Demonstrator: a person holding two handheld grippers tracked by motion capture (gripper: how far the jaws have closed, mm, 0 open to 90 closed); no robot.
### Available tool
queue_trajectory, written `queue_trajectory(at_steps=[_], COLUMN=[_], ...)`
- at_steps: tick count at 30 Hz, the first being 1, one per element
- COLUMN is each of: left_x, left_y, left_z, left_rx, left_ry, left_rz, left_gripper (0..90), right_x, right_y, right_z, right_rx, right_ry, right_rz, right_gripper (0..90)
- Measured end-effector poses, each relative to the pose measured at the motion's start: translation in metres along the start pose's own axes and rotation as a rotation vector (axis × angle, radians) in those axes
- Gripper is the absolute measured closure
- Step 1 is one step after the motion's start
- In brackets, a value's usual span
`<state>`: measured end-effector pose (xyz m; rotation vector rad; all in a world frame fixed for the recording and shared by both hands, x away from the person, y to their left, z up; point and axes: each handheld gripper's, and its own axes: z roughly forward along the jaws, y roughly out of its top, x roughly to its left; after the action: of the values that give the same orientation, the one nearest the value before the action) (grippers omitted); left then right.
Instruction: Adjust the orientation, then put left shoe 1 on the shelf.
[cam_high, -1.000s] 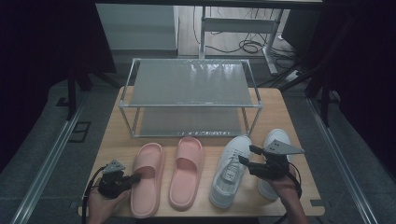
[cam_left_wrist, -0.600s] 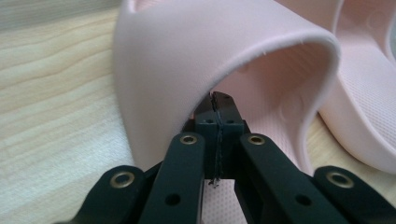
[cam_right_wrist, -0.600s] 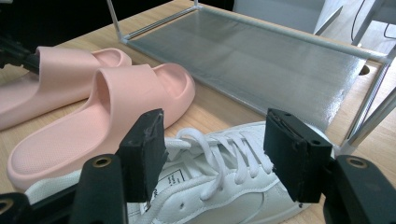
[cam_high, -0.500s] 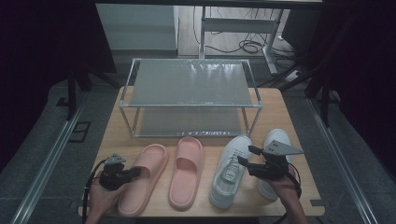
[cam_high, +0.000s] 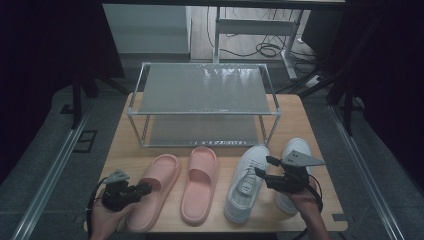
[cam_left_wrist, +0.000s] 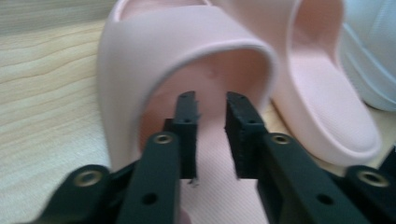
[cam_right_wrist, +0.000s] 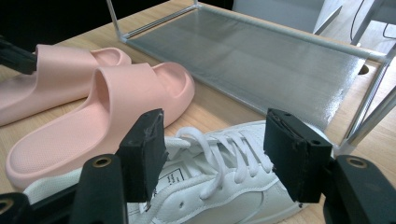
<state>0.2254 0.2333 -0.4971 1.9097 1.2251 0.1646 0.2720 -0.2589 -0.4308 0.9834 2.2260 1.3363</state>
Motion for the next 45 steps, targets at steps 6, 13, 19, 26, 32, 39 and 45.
queue_trajectory(at_steps=[6, 13, 19, 26, 32, 39, 45], left_x=[-0.01, -0.021, -0.026, -0.028, -0.031, -0.034, -0.038], left_y=[-0.004, -0.009, -0.007, -0.005, -0.005, 0.002, 0.01], left_z=[-0.01, -0.007, 0.004, 0.018, 0.034, 0.044, 0.051], left_rx=[-0.022, -0.014, 0.01, 0.02, 0.038, 0.021, 0.015], left_ry=[0.003, 0.007, 0.009, 0.03, 0.04, 0.073, 0.104], left_rz=[0.0, 0.005, 0.018, 0.023, 0.036, 0.046, 0.068], left_gripper=[61.6, 54.5, 53.1, 53.7, 54.9, 61.7, 71.8], right_x=[0.0, 0.0, 0.002, 0.001, 0.002, 0.002, 0.001], right_y=[0.001, 0.001, 0.001, 0.001, 0.001, 0.0, 0.001], right_z=[-0.003, -0.002, -0.001, -0.001, -0.001, 0.002, 0.0], right_rx=[-0.008, -0.008, -0.004, -0.005, 0.0, 0.008, 0.005], right_ry=[-0.002, -0.006, 0.0, -0.005, -0.006, -0.004, -0.006], right_rz=[0.001, 0.002, -0.006, 0.0, -0.004, -0.002, -0.002], right_gripper=[38.4, 38.4, 38.3, 38.4, 38.4, 38.4, 38.3])
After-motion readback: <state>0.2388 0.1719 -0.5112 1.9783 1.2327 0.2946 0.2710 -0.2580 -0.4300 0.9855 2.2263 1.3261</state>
